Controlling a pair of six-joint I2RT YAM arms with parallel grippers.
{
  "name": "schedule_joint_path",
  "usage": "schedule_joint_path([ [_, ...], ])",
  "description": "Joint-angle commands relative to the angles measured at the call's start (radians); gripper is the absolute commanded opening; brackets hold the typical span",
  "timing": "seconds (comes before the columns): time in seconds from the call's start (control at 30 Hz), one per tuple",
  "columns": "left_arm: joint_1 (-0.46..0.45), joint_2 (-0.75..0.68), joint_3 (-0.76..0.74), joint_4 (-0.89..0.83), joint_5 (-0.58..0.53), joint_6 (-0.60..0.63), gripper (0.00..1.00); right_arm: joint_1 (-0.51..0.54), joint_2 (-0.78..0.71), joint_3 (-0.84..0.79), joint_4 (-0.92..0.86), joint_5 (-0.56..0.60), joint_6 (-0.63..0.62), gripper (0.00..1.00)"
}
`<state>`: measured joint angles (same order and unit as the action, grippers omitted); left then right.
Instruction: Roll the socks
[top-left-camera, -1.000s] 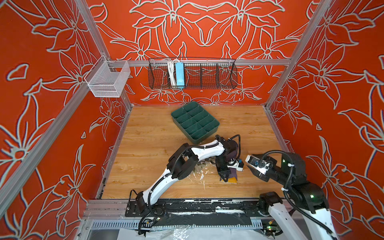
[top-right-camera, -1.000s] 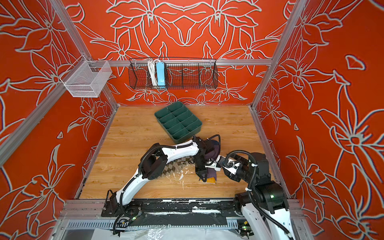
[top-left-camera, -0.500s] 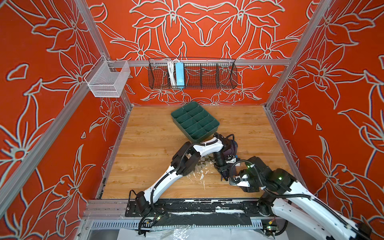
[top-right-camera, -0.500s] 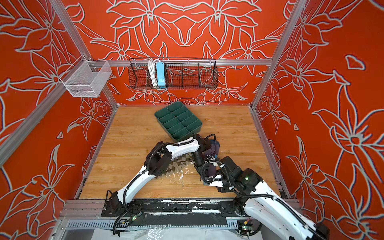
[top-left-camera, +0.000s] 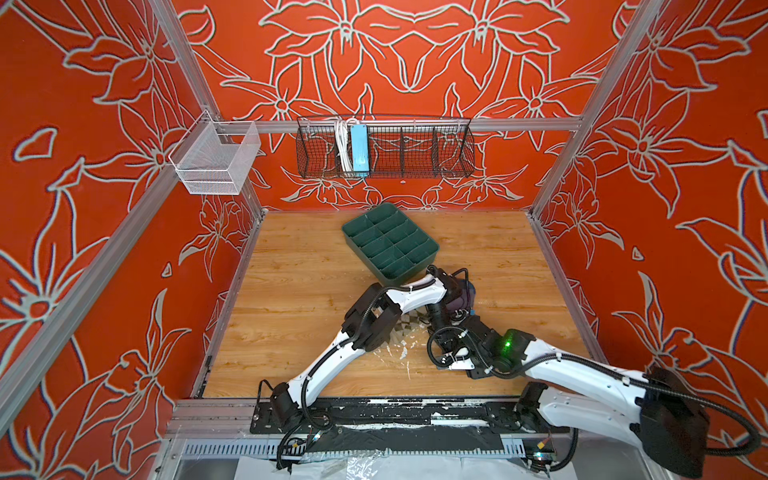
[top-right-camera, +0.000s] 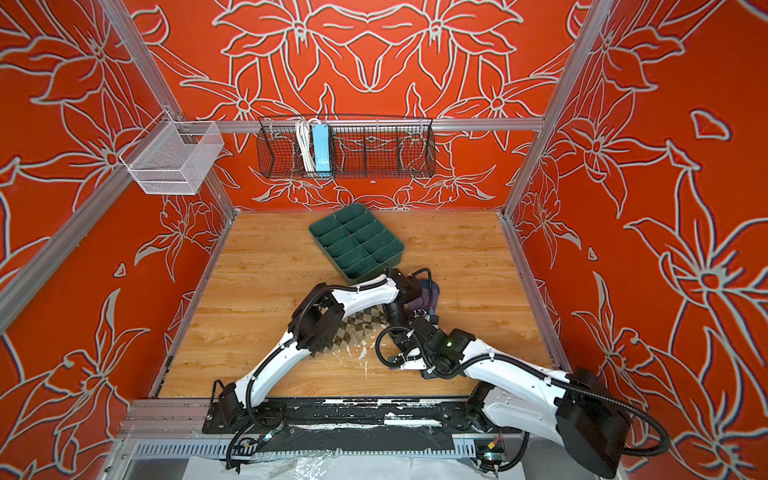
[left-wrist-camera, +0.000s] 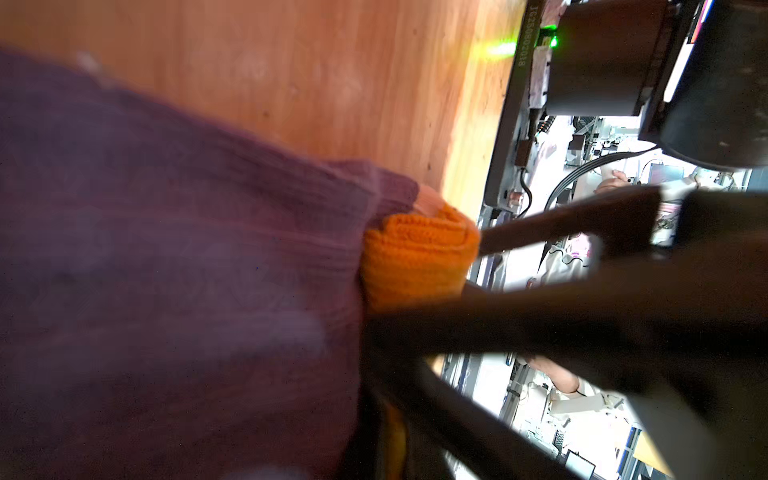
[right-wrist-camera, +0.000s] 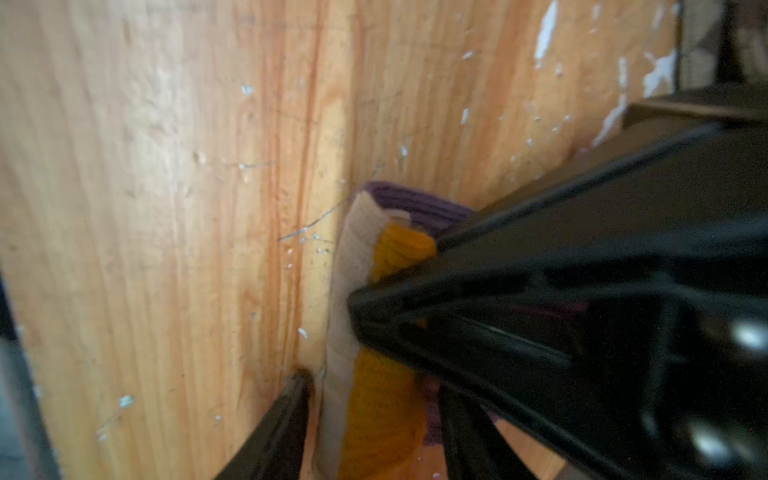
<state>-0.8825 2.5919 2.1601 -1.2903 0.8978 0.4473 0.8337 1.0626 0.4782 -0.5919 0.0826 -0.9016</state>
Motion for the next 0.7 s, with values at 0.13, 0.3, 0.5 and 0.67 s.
schedule_joint_path([
  [0.13, 0.023, -0.070, -0.158, 0.227, -0.104, -0.048, 0.23, 0.006, 0.008, -0.010, -0.031, -0.032, 0.010, 0.01],
  [0.3, 0.042, -0.220, -0.331, 0.409, -0.115, -0.158, 0.31, 0.006, 0.040, -0.002, -0.076, -0.097, 0.013, 0.00],
  [0.5, 0.091, -0.532, -0.600, 0.690, -0.306, -0.373, 0.37, 0.005, 0.074, 0.021, -0.107, -0.156, 0.034, 0.00],
  [0.67, 0.185, -0.845, -0.882, 0.961, -0.531, -0.527, 0.76, -0.005, 0.074, 0.021, -0.128, -0.161, 0.016, 0.00],
])
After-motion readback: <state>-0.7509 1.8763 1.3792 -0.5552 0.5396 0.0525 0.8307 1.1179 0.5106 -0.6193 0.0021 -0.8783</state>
